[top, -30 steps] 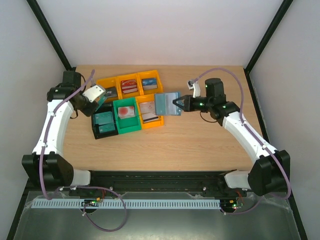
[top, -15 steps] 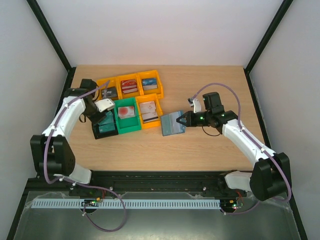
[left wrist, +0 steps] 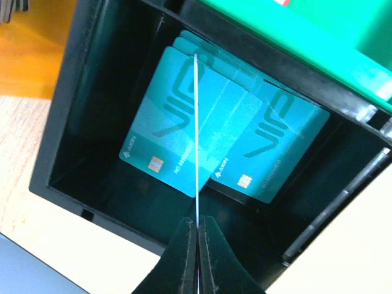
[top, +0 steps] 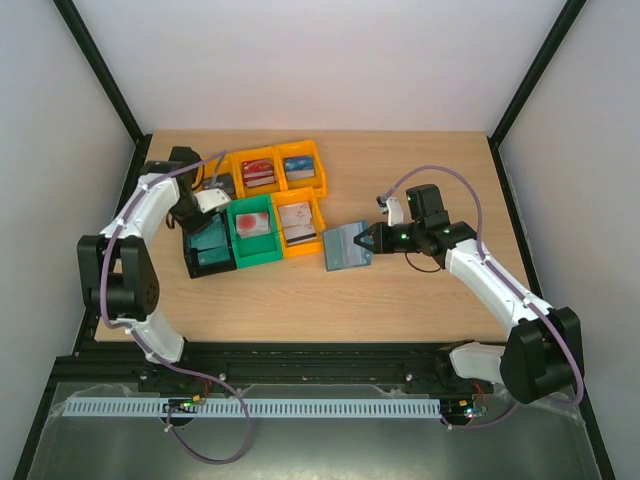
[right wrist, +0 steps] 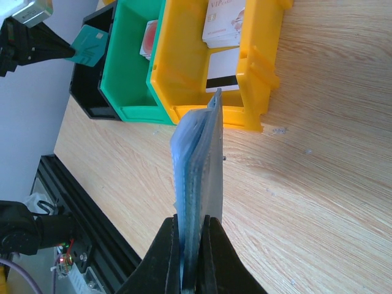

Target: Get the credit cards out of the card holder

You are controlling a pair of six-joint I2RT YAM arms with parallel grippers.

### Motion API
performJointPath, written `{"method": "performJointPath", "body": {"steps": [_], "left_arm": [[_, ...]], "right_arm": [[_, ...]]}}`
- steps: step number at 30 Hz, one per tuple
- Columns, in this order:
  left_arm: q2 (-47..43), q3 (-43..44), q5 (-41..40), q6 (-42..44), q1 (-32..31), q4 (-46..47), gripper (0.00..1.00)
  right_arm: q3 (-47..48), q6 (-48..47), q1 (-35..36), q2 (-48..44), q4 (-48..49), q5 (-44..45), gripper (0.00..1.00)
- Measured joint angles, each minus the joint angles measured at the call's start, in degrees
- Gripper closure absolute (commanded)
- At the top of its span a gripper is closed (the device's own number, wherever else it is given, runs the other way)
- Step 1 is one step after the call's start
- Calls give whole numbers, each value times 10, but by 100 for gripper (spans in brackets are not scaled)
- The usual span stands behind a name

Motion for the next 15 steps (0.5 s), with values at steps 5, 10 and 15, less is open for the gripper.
{"method": "performJointPath", "body": {"steps": [5, 10, 15], "left_arm": [[39, 27, -3, 8, 0, -4, 98], [62, 34, -3, 18, 0, -19, 98], [67, 44, -3, 29, 0, -34, 98]], "right_arm": [[0, 0, 0, -1, 0, 1, 98], [0, 0, 0, -2, 0, 1, 98], [0, -2, 0, -2, 0, 1, 98]]}}
